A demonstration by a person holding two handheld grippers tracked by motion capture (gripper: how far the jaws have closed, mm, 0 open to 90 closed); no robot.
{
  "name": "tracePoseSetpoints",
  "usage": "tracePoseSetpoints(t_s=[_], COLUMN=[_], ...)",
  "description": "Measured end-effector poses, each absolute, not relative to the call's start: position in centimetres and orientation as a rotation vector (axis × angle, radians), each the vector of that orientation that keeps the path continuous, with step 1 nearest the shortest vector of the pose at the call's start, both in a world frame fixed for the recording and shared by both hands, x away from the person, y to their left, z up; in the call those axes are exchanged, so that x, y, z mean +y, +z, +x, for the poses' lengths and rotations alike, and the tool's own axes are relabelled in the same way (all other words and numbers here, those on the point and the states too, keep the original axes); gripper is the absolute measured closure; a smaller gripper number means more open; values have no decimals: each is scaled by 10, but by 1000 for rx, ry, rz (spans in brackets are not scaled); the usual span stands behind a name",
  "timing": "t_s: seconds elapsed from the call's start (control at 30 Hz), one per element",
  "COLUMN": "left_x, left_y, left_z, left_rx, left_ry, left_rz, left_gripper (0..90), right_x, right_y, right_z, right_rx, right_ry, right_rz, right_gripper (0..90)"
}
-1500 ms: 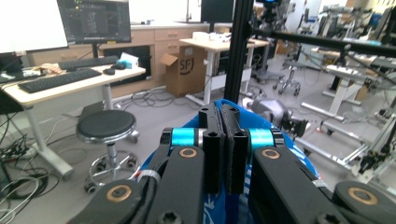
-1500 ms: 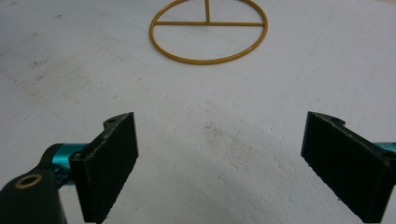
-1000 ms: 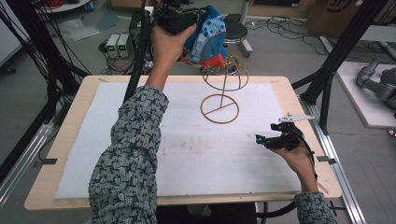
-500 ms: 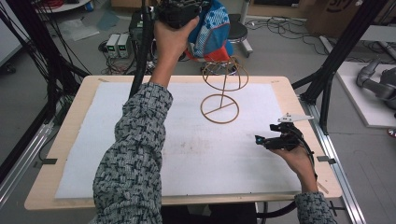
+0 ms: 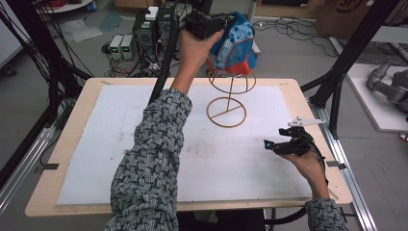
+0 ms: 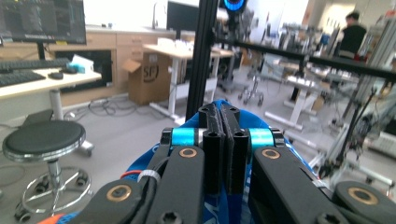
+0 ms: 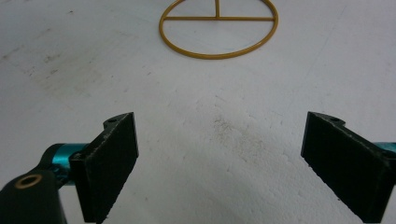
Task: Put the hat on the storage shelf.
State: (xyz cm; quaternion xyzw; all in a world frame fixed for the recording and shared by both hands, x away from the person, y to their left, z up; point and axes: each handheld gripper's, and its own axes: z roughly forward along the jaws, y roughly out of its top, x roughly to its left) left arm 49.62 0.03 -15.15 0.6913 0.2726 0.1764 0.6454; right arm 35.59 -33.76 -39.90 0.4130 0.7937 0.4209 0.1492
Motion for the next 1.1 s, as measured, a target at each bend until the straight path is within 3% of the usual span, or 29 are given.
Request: tracePoseSetpoints(t_s=[0.33,1.1], left_x=[-13,-27], left_y=[-169,-199], left_z=[497,509], left_rx=[601,637], left_ry=[448,544], left_rz=[1776,2028], left_gripper=[878,852], right_x=[-336,-335], right_y=[-399,-401], right_z=[355,356], right_rx=[2286,2303], right_ry=[1204,1194], right_rz=[1188,1180], right_gripper=[108,108])
